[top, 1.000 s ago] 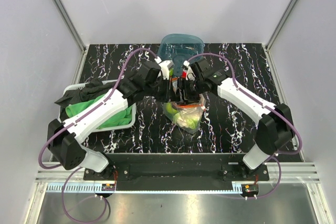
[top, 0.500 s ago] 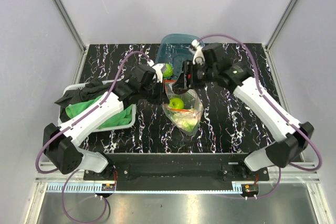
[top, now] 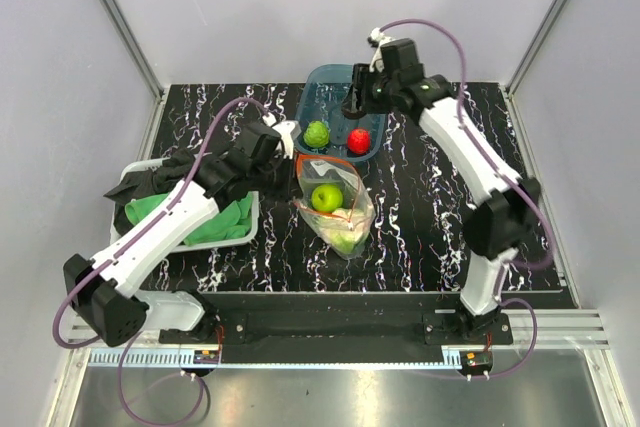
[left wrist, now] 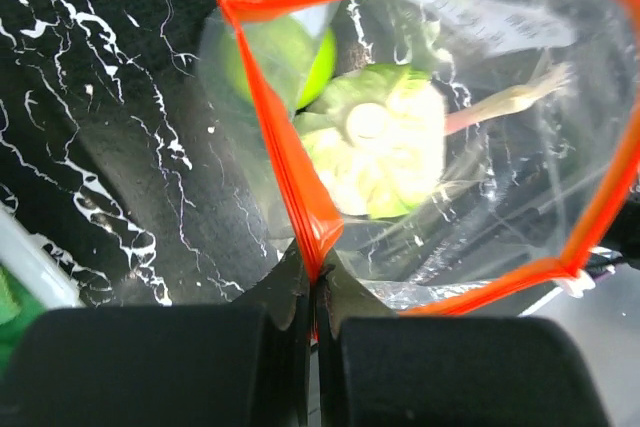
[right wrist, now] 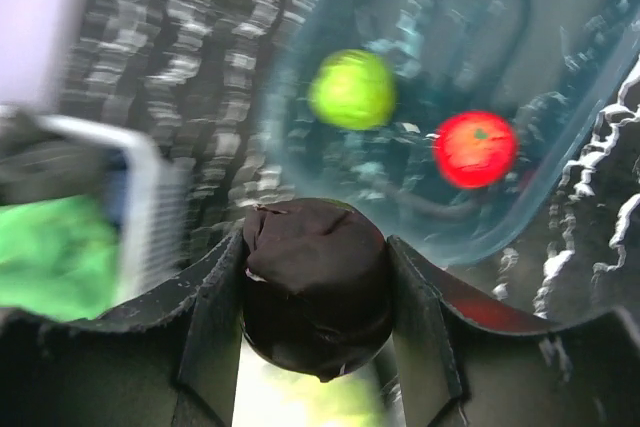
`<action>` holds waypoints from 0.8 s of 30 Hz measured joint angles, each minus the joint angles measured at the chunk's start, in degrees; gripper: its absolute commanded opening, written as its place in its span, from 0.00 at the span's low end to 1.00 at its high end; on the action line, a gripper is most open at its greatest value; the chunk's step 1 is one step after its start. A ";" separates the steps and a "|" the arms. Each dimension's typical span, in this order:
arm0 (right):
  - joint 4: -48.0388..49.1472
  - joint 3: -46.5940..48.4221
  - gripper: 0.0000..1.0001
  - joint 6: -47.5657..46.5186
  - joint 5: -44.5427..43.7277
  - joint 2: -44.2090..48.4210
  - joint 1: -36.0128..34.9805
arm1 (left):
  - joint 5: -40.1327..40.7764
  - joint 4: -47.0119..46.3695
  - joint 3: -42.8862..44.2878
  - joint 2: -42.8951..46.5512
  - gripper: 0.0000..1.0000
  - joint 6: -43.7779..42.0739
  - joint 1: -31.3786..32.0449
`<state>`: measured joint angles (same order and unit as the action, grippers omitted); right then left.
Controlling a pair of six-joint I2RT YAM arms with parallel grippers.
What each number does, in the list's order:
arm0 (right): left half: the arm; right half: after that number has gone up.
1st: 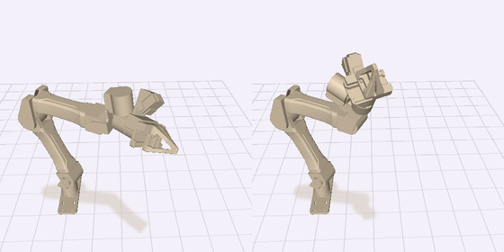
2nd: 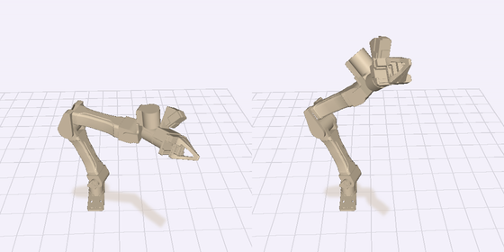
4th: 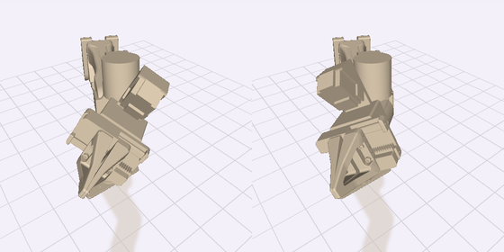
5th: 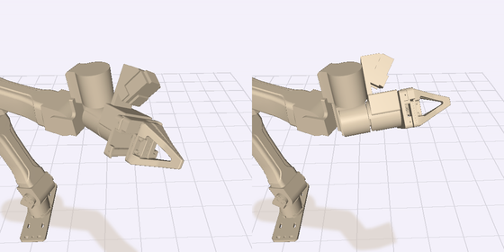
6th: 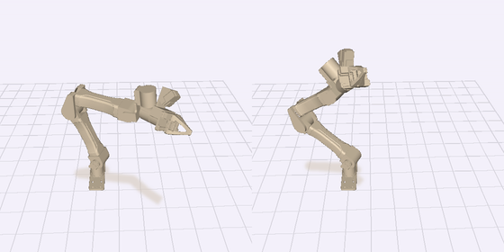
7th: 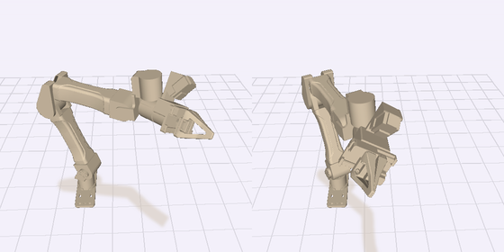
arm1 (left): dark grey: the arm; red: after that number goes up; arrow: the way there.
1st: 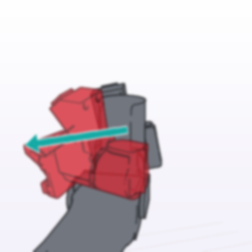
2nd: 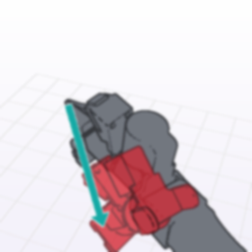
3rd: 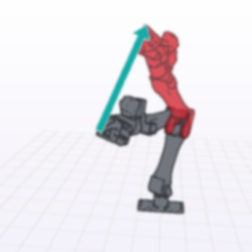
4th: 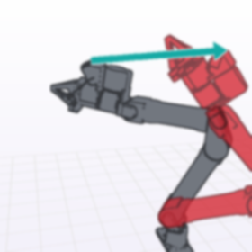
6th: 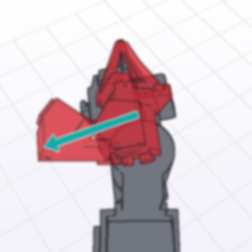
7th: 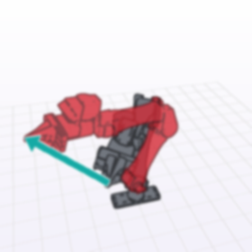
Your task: Open the zip-top bag and remove the fake food
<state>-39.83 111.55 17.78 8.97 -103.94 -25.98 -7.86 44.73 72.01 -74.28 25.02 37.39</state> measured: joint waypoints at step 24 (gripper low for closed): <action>-4.68 11.93 1.00 -5.18 -2.38 -26.43 0.15 | -11.45 5.60 10.01 -8.09 0.00 -5.55 -4.37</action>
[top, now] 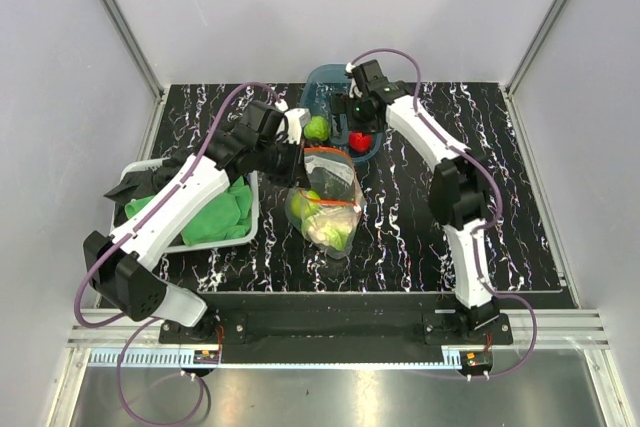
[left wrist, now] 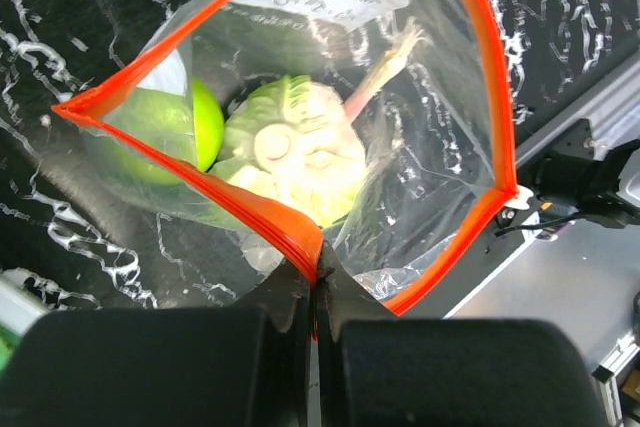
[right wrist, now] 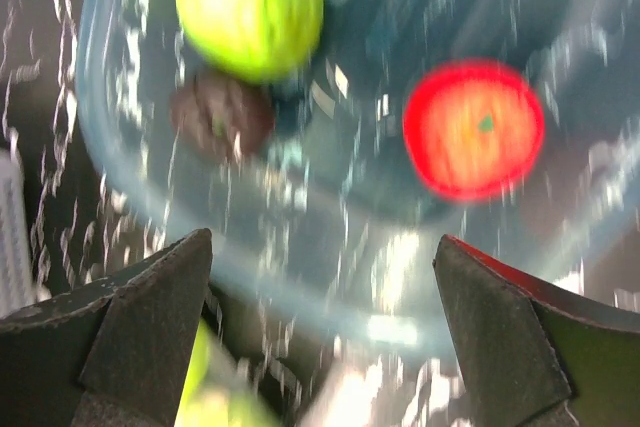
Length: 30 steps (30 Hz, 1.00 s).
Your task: Open the zip-top bag and remove the fake food
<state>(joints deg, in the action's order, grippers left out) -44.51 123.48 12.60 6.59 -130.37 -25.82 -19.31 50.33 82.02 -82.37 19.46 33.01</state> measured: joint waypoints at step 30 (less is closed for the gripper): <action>-11.30 -32.24 0.15 14.08 -2.62 43.25 -14.10 | 5.14 -12.87 1.25 -4.90 0.00 14.71 10.38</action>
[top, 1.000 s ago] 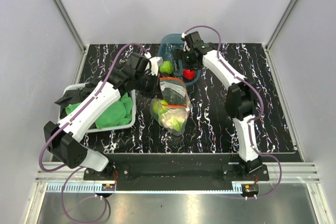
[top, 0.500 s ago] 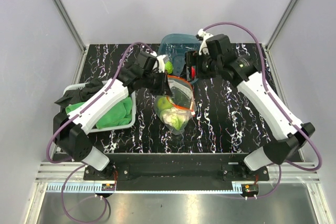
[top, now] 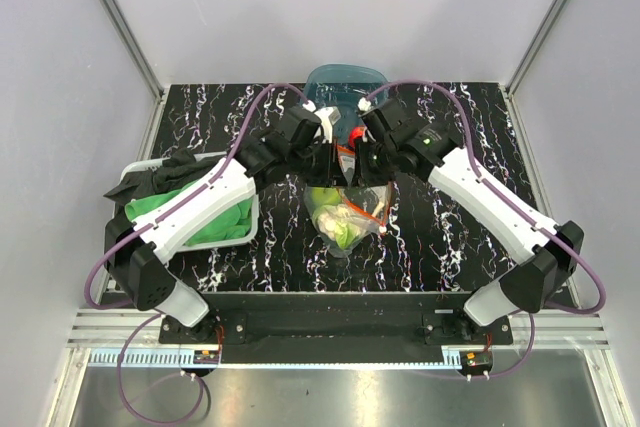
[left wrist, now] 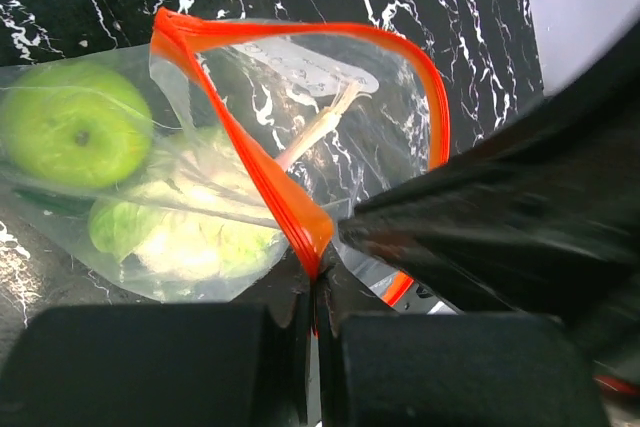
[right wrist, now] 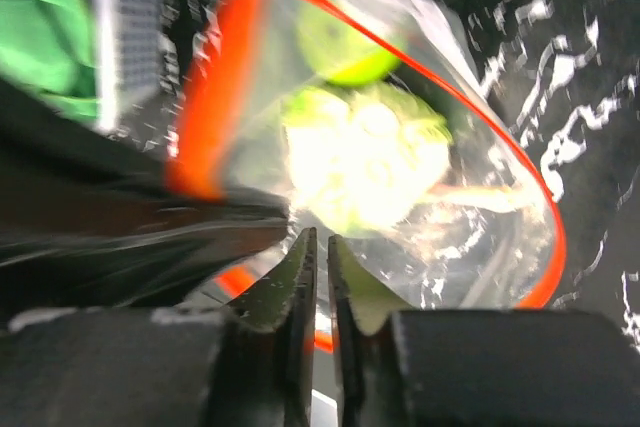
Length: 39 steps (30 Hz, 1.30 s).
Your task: Open the zip-top bag and remove the fake food
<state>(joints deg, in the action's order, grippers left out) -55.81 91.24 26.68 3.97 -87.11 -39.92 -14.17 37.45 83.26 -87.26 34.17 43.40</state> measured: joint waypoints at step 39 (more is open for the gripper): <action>-2.16 -14.53 0.42 5.35 -13.77 -6.19 3.28 | 0.52 -2.97 -0.42 0.11 0.00 2.34 1.46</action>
<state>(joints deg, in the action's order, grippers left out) -57.98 76.71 32.03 -9.80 -93.30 -36.64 -13.65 34.48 82.85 -87.15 36.51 44.86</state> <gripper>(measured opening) 0.372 0.012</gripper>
